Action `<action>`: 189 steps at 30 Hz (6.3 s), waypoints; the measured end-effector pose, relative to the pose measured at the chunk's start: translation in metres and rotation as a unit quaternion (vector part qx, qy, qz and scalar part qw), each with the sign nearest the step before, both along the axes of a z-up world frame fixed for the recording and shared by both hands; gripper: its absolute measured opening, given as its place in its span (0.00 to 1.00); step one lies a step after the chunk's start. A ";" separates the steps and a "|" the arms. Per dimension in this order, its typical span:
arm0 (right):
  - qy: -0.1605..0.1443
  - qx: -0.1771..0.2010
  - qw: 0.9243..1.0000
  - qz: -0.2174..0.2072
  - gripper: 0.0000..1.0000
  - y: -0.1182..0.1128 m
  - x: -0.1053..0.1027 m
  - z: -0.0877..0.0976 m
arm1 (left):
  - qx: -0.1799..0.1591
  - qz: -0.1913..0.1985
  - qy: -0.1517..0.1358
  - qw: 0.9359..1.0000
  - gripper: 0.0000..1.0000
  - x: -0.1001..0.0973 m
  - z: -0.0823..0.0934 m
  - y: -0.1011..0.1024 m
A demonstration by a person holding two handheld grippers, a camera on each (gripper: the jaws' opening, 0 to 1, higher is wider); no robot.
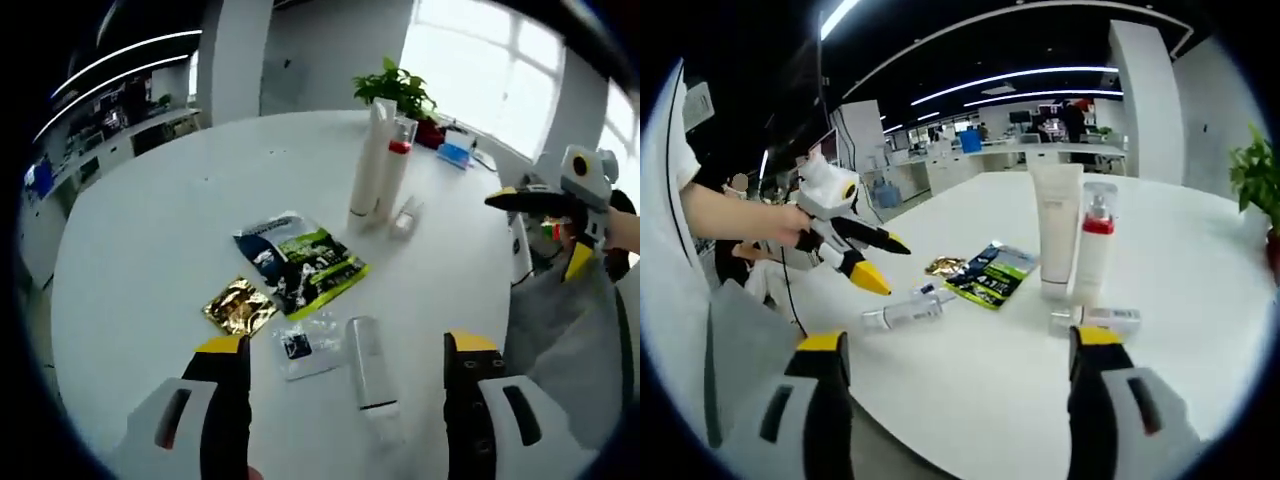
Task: Arrange the skincare products in the storage area until every visible bottle or jar stands upright without overlapping.
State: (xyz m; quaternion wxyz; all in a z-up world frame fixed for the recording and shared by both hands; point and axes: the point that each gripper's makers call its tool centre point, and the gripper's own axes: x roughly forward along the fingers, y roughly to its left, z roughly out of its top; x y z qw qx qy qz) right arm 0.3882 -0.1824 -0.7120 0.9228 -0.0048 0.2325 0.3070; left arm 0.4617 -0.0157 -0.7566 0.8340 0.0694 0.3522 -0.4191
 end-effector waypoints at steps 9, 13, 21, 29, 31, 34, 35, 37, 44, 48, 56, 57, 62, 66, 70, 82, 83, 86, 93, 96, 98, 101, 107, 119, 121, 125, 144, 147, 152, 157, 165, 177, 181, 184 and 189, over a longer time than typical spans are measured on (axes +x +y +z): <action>-0.001 0.006 1.000 0.001 0.91 0.001 0.000 0.003 | -0.003 0.050 0.002 0.999 0.85 -0.015 0.004 0.026; -0.002 0.009 1.000 -0.001 0.91 0.001 0.000 0.005 | -0.011 0.063 0.003 0.998 0.88 -0.024 0.010 0.029; -0.004 0.014 1.000 -0.001 0.91 0.002 -0.004 0.011 | -0.024 0.078 -0.004 0.997 0.93 -0.040 0.024 0.033; -0.008 0.019 1.000 -0.001 0.91 0.006 -0.010 0.019 | -0.029 0.090 -0.004 0.996 0.93 -0.060 0.027 0.036; -0.009 0.022 1.000 -0.001 0.91 0.006 -0.011 0.020 | -0.030 0.094 -0.005 0.995 0.93 -0.066 0.028 0.037; -0.010 0.022 1.000 -0.001 0.91 0.006 -0.012 0.022 | -0.029 0.101 -0.008 0.994 0.93 -0.072 0.029 0.041; -0.010 0.022 1.000 -0.001 0.91 0.007 -0.013 0.022 | -0.028 0.104 -0.009 0.994 0.93 -0.074 0.030 0.043; -0.012 0.021 1.000 0.001 0.91 0.007 -0.013 0.022 | -0.028 0.109 -0.010 0.994 0.92 -0.077 0.031 0.047; -0.013 0.020 1.000 0.003 0.91 0.008 -0.015 0.024 | -0.022 0.123 -0.021 0.992 0.92 -0.086 0.034 0.055; -0.012 0.018 1.000 0.007 0.92 0.009 -0.018 0.023 | -0.026 0.131 -0.028 0.991 0.91 -0.088 0.038 0.057; -0.015 0.019 1.000 0.006 0.92 0.008 -0.018 0.024 | -0.025 0.136 -0.033 0.990 0.91 -0.092 0.039 0.057; -0.015 0.020 1.000 0.006 0.92 0.008 -0.018 0.024 | -0.026 0.136 -0.035 0.990 0.91 -0.093 0.039 0.057; -0.015 0.020 1.000 0.008 0.92 0.008 -0.019 0.023 | -0.030 0.143 -0.044 0.988 0.92 -0.095 0.042 0.058; -0.014 0.017 1.000 0.010 0.92 0.009 -0.019 0.022 | -0.031 0.147 -0.045 0.988 0.92 -0.097 0.041 0.060; -0.014 0.018 1.000 0.010 0.92 0.008 -0.019 0.022 | -0.029 0.149 -0.044 0.987 0.92 -0.099 0.040 0.063; -0.009 0.014 1.000 0.012 0.92 0.008 -0.020 0.020 | -0.033 0.159 -0.045 0.986 0.92 -0.100 0.040 0.067; -0.010 0.014 1.000 0.011 0.92 0.008 -0.020 0.020 | -0.032 0.158 -0.044 0.986 0.92 -0.100 0.040 0.066; -0.008 0.014 1.000 0.010 0.92 0.007 -0.020 0.020 | -0.030 0.156 -0.044 0.986 0.92 -0.100 0.039 0.066; -0.004 0.008 1.000 0.011 0.92 0.005 -0.017 0.017 | -0.033 0.159 -0.042 0.986 0.92 -0.100 0.039 0.067; -0.002 0.001 1.000 0.010 0.92 -0.001 -0.014 0.015 | -0.033 0.160 -0.038 0.986 0.92 -0.101 0.037 0.067; -0.001 -0.003 1.000 0.009 0.92 -0.005 -0.011 0.014 | -0.032 0.157 -0.036 0.986 0.92 -0.102 0.036 0.066; 0.000 -0.013 1.000 0.007 0.92 -0.012 -0.006 0.012 | -0.033 0.158 -0.033 0.986 0.93 -0.101 0.035 0.066; 0.004 -0.031 0.999 0.011 0.92 -0.021 0.004 0.007 | -0.034 0.160 -0.030 0.986 0.93 -0.101 0.034 0.067; 0.023 -0.061 0.997 0.036 0.91 -0.025 0.015 -0.008 | -0.033 0.163 -0.021 0.986 0.93 -0.101 0.032 0.068; 0.027 -0.068 0.996 0.040 0.91 -0.027 0.017 -0.011 | -0.031 0.163 -0.020 0.986 0.93 -0.101 0.031 0.068; 0.035 -0.083 0.995 0.050 0.91 -0.031 0.022 -0.018 | -0.029 0.162 -0.017 0.986 0.93 -0.101 0.030 0.068; 0.053 -0.207 0.968 0.131 0.83 -0.064 0.064 -0.060 | -0.025 0.174 0.000 0.984 0.93 -0.101 0.024 0.072; 0.051 -0.233 0.959 0.151 0.80 -0.069 0.077 -0.067 | -0.024 0.177 0.002 0.984 0.92 -0.101 0.023 0.073; 0.051 -0.279 0.942 0.182 0.72 -0.078 0.096 -0.078 | -0.020 0.179 0.003 0.984 0.92 -0.100 0.021 0.074; 0.060 -0.328 0.916 0.222 0.65 -0.090 0.107 -0.091 | -0.015 0.181 0.008 0.983 0.92 -0.100 0.018 0.075; 0.069 -0.371 0.879 0.290 0.48 -0.091 0.112 -0.103 | -0.008 0.181 0.010 0.983 0.91 -0.101 0.017 0.076; 0.069 -0.383 0.859 0.333 0.32 -0.074 0.114 -0.111 | -0.008 0.183 0.010 0.983 0.90 -0.100 0.017 0.076; 0.072 -0.379 0.858 0.340 0.28 -0.066 0.112 -0.112 | -0.008 0.180 0.009 0.984 0.90 -0.101 0.017 0.075; 0.076 -0.373 0.861 0.338 0.26 -0.062 0.111 -0.112 | -0.008 0.181 0.009 0.983 0.90 -0.101 0.017 0.075; 0.089 -0.362 0.867 0.331 0.21 -0.060 0.108 -0.114 | -0.010 0.179 0.009 0.984 0.89 -0.100 0.017 0.074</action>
